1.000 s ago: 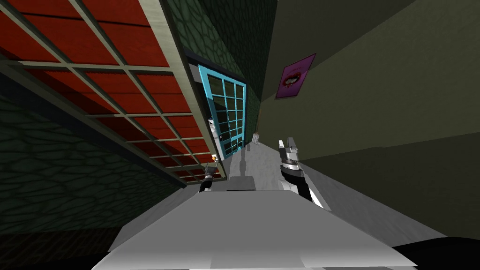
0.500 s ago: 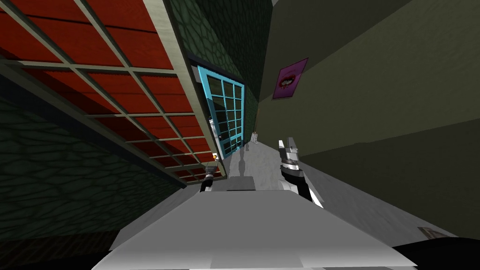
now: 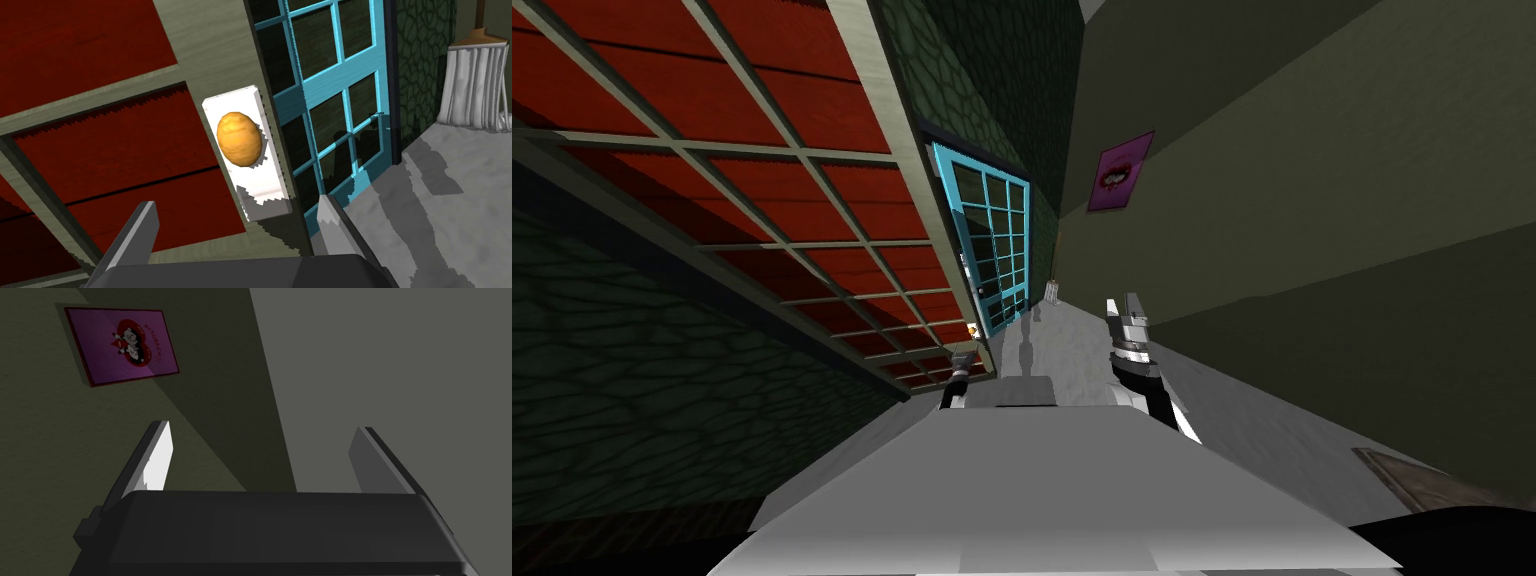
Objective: Pull the door open
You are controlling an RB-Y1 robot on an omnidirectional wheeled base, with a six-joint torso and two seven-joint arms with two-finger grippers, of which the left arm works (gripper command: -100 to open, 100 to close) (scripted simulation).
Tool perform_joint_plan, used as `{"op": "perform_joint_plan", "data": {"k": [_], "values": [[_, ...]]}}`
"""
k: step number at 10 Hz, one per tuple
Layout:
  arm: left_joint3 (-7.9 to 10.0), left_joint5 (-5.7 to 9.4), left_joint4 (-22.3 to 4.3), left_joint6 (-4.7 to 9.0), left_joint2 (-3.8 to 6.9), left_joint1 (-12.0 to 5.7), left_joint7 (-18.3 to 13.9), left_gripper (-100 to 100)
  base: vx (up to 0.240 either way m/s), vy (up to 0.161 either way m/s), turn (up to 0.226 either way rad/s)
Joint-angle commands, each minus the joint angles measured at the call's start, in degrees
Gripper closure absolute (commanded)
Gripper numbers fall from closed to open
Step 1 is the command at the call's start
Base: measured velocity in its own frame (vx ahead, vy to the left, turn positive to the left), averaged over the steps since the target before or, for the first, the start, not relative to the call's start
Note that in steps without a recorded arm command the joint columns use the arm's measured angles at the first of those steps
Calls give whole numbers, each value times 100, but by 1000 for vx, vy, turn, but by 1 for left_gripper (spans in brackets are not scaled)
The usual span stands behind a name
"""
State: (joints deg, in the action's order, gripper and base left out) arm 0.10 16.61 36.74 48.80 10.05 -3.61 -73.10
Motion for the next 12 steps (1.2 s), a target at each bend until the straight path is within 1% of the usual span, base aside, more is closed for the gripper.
{"op": "perform_joint_plan", "data": {"k": [1,4,8,9,10,11,12], "values": [[-20,35,10,-14,-2,-5,-166,-100,-58,22,-26],[-100,175,20,-49,-6,-53,-627,-100,-64,21,-64],[-176,311,29,-83,-11,-99,-1069,-100,-71,33,-52],[-203,357,33,-95,-13,-114,-1221,-100,-54,28,-55],[-217,383,34,-101,-13,-123,-1304,-100,-57,23,-48],[-206,363,28,-95,-13,-120,-1231,-100,-26,10,-9],[-162,406,-20,-42,115,-67,-1375,-100,143,-25,-139]]}}
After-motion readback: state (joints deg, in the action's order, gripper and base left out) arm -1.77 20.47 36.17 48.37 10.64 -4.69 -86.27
